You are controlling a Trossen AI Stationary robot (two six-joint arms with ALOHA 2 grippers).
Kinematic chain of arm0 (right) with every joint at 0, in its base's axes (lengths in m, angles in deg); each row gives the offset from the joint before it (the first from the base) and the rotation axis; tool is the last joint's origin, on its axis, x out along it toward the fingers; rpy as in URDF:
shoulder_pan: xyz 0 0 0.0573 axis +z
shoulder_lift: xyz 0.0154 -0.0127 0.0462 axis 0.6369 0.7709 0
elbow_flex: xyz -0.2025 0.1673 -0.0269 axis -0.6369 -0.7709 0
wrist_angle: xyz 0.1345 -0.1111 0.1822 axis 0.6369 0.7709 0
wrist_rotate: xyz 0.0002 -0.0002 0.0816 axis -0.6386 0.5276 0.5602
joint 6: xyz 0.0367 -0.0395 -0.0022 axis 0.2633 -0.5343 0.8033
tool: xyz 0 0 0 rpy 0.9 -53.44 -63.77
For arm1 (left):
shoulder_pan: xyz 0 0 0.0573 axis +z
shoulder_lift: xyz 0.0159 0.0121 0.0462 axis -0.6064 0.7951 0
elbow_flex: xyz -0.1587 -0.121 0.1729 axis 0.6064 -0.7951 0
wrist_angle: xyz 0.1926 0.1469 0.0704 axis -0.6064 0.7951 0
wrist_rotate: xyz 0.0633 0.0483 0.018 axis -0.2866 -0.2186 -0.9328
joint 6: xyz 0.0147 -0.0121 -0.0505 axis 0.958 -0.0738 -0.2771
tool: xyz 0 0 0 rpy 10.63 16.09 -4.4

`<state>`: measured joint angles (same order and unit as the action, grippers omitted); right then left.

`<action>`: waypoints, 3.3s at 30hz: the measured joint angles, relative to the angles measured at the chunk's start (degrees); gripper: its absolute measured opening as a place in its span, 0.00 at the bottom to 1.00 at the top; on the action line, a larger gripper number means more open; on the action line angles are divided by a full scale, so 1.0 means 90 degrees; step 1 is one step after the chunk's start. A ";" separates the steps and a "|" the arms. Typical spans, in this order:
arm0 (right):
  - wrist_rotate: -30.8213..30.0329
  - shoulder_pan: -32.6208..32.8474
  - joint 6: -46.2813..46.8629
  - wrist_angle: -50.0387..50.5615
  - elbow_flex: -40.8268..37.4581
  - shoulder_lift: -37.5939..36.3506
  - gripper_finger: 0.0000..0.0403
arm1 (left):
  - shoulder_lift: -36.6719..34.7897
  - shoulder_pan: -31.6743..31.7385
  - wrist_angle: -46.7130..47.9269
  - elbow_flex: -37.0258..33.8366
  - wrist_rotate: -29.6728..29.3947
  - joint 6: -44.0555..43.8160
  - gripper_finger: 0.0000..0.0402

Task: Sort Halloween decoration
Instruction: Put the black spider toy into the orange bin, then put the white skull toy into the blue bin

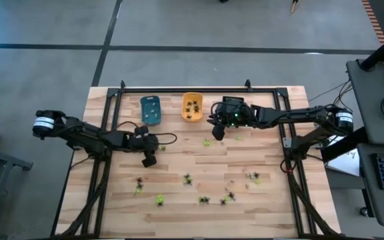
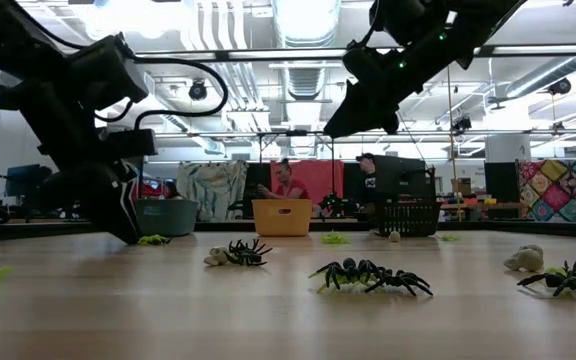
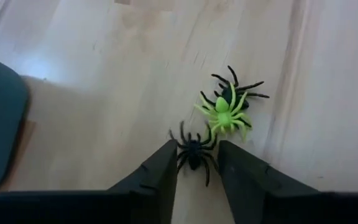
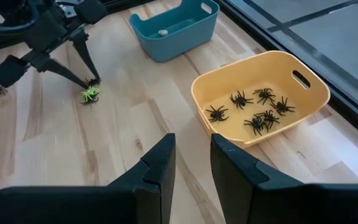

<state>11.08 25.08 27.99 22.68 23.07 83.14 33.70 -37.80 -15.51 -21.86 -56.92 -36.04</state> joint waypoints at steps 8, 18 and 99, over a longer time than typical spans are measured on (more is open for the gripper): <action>0.0002 0.0068 -0.0005 0.0002 0.0000 0.0000 0.23 | -0.0060 0.0002 0.0026 -0.0010 0.0023 0.0000 0.08; 0.0002 0.0109 0.0015 0.0002 0.0000 0.0000 0.23 | -0.0173 0.0010 0.0189 0.0077 0.0172 0.0005 0.01; -0.0215 0.1066 0.1607 0.1297 -0.0119 -0.0802 0.23 | 0.2621 0.2626 -0.0075 0.4775 0.1134 0.2323 0.28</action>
<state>9.15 34.68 42.45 34.36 21.99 75.93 57.29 -14.17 -16.19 21.11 -46.72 -15.14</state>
